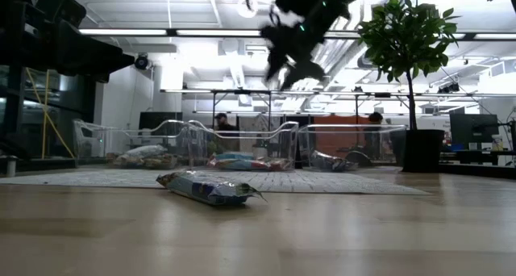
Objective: Pick and place Granola Bars by type
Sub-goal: Put the blue granola bar into the right transparent bin
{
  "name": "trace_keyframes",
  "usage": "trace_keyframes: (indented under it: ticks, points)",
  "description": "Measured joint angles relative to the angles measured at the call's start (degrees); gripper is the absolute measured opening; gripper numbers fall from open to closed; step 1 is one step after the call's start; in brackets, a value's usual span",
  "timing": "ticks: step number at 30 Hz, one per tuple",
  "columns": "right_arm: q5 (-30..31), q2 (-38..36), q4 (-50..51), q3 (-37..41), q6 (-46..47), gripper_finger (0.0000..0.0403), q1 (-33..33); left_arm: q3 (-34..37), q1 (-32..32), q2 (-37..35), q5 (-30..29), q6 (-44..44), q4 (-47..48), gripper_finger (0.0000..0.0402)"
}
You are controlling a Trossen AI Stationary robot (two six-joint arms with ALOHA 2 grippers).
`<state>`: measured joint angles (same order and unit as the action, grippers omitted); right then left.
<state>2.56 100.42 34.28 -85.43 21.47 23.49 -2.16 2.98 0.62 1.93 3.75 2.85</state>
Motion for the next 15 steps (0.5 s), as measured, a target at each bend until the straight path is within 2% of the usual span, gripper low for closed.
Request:
trace_keyframes:
  ticks: [3, 6, 12, 15]
  points:
    - [-6.3, 0.0, -8.0, 0.0, 0.1, 0.0211, -4.2, 0.0, 0.0, 0.0, 0.0, 0.0, 0.0, 0.0172]
    - [-7.2, 0.0, -10.9, 0.0, 1.7, 0.0211, -10.4, 0.0, 0.0, 0.0, 0.0, 0.0, 0.0, 0.0172]
    - [1.2, 1.0, -12.8, 0.0, 5.5, 0.0211, -25.4, 0.0, 0.0, 0.0, 0.0, 0.0, 0.0, 0.0172]
    - [8.6, 2.9, -14.7, 0.0, 8.9, 0.0211, -32.6, 0.0, 0.0, 0.0, 0.0, 0.0, 0.0, 0.0172]
